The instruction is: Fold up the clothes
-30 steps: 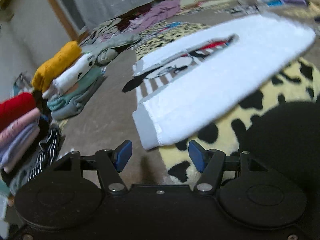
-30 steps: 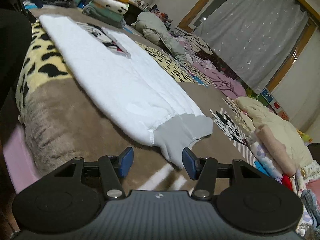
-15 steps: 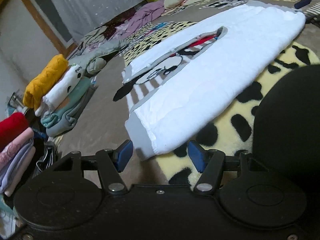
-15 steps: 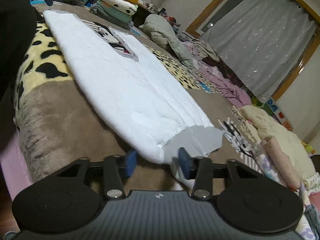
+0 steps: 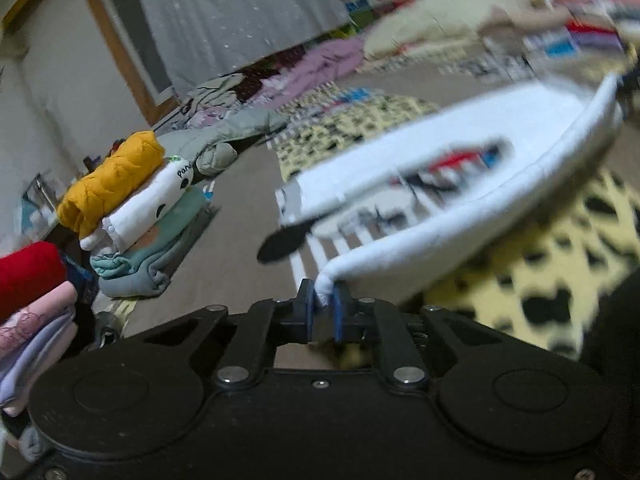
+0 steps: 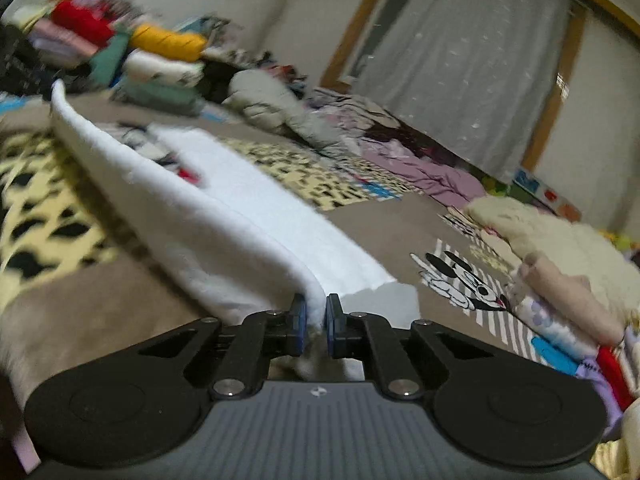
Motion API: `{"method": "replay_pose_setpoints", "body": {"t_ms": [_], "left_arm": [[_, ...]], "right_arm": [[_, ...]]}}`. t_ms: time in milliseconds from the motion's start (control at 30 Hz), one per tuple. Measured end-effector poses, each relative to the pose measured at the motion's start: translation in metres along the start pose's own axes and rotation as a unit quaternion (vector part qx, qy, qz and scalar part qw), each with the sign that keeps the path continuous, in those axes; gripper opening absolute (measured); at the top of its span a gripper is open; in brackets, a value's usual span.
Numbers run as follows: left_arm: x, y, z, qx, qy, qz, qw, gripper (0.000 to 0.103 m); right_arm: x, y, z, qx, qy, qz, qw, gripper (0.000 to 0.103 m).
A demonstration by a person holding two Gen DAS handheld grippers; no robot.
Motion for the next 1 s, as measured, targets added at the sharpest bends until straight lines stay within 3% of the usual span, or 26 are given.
{"method": "replay_pose_setpoints", "body": {"t_ms": [233,533,1000], "left_arm": [[0.051,-0.014,-0.046,-0.07,0.018,-0.002,0.9974,0.006],[0.119,-0.013,-0.087,-0.089,0.019,-0.019,0.9957,0.005],[0.189,-0.018,-0.111,-0.105,-0.017,-0.04,0.9935,0.005]], "right_arm": [[0.03,0.027,-0.008,0.072,0.003,0.007,0.997,0.01],[0.078,0.055,-0.012,0.123,-0.003,0.029,0.992,0.009],[0.145,0.078,-0.021,0.151,-0.025,0.048,0.987,0.009]]}}
Point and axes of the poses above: each gripper's, at about its wrist camera, not at the fingertips, and x roughly the way its jaws point, y to its right, z to its underside, the point moved 2 cm from there along x, roughly the way its jaws point, and after that the axes turned 8 degrees about -x, right-handed, at the moved point
